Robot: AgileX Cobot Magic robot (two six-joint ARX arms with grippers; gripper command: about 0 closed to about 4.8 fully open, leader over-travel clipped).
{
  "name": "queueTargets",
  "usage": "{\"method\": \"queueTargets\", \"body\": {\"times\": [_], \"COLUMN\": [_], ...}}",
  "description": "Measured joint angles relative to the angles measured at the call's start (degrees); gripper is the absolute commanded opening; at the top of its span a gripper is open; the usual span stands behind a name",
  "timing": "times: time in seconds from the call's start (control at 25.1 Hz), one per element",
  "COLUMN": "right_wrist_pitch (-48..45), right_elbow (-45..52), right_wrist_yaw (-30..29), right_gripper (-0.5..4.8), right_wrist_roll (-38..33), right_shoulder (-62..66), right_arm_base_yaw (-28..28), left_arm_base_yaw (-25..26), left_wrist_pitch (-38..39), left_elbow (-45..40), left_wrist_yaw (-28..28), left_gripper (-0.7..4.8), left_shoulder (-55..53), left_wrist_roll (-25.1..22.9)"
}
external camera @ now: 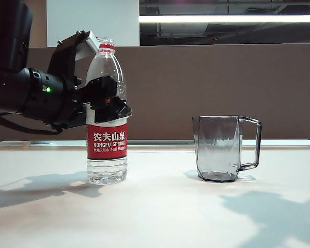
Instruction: Pick up the mineral water bottle with the left hand on the table and pour water into the mug until it's half full.
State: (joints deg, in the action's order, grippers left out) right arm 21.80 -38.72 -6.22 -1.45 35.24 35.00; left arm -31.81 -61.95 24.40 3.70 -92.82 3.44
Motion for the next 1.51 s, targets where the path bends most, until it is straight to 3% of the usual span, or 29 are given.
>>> {"method": "queueTargets", "body": {"times": [0.16,0.28,0.88,1.24,1.51], "right_wrist_pitch": [0.0,0.0,0.0,-0.02,0.0], "right_elbow": [0.0,0.0,0.0,0.0,0.0], "right_wrist_yaw": [0.0,0.0,0.02,0.0,0.02], "right_gripper": [-0.08,-0.08,-0.09,-0.08,-0.09], "right_wrist_roll": [0.0,0.0,0.0,0.0,0.0], "right_shoulder": [0.0,0.0,0.0,0.0,0.0], "right_arm_base_yaw": [0.0,0.0,0.0,0.0,0.0], "left_arm_base_yaw": [0.0,0.0,0.0,0.0,0.0], "left_wrist_pitch": [0.0,0.0,0.42,13.79,14.88], "left_elbow": [0.0,0.0,0.59,13.49,19.96], "left_wrist_yaw": [0.02,0.02,0.0,0.02,0.02], "left_gripper": [2.59,1.78,1.79,1.79,1.79], "left_shoulder": [0.0,0.0,-0.09,-0.39,-3.72], "left_wrist_roll": [0.02,0.02,-0.68,-4.87,-6.69]}}
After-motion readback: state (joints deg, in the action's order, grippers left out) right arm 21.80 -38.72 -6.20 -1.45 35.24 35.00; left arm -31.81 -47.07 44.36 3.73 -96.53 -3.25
